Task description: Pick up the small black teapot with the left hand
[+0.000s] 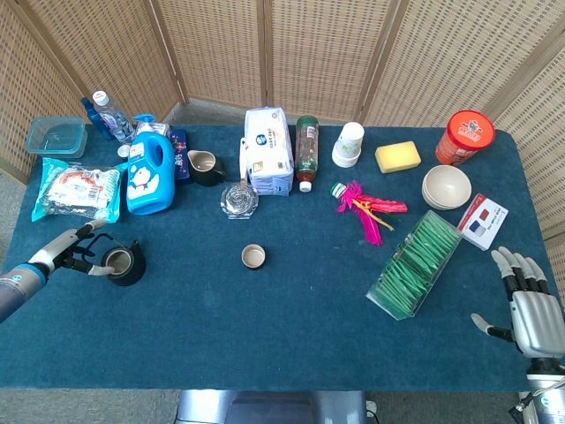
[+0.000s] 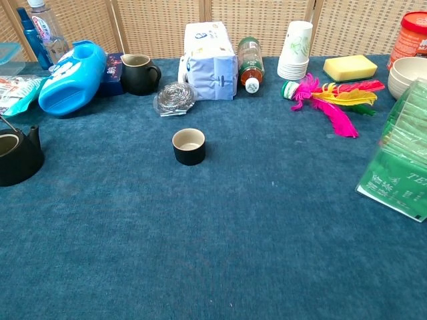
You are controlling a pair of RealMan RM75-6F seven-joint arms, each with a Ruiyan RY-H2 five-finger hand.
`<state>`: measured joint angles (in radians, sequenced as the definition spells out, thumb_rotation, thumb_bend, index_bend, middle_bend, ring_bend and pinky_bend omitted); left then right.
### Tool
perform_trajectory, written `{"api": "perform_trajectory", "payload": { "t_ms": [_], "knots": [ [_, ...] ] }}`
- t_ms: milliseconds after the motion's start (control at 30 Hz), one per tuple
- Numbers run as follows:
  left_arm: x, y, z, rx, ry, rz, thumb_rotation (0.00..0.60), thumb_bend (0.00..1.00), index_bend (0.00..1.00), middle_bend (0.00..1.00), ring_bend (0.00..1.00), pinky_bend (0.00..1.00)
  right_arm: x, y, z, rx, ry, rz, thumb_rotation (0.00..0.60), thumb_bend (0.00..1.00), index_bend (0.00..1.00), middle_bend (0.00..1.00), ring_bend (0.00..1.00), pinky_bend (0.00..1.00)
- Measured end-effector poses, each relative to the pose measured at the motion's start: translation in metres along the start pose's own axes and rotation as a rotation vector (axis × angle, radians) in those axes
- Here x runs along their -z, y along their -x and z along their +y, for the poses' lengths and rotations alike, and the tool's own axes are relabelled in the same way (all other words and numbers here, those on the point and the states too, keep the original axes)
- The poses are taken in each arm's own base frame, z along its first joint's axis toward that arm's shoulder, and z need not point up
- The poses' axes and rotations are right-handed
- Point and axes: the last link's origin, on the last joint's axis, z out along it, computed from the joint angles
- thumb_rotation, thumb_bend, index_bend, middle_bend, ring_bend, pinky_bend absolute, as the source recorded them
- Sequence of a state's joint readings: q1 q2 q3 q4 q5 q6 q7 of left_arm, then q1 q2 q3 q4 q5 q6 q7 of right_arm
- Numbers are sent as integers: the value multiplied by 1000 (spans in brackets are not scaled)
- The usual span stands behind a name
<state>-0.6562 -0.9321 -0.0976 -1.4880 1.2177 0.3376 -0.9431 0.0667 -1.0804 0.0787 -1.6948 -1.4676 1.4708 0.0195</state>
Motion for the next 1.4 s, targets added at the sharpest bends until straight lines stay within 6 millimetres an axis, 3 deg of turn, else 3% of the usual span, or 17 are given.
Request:
{"api": "perform_trajectory", "payload": {
  "t_ms": [233,333,467,567,900,1233,1400],
  "knots": [
    [-5,7,7,13,25,8,600,44,4,0,0,219,0,-1,0,-1,0,2,600,0,0,0,0,0],
    [-6,12,12,36,37,4,600,43,5,0,10,265,0,-1,1,-2,0,3,600,0,0,0,0,0],
    [-6,17,16,39,49,-5,600,57,22,12,120,404,0,-1,1,-2,0,1,600,0,0,0,0,0],
    [-7,21,19,48,52,-13,600,91,54,111,242,523,1,-1,0,0,-3,-1,600,0,0,0,0,0],
    [-6,26,22,-4,53,-18,600,127,153,210,388,687,1,0,0,5,-4,-12,600,0,0,0,0,0],
    [-9,34,23,-65,58,-1,600,315,398,510,619,977,2,0,-1,5,0,-30,600,0,0,0,0,0],
    [-11,37,26,-132,77,55,600,471,470,573,666,1000,3,0,-1,1,-1,-32,600,0,0,0,0,0]
  ]
}}
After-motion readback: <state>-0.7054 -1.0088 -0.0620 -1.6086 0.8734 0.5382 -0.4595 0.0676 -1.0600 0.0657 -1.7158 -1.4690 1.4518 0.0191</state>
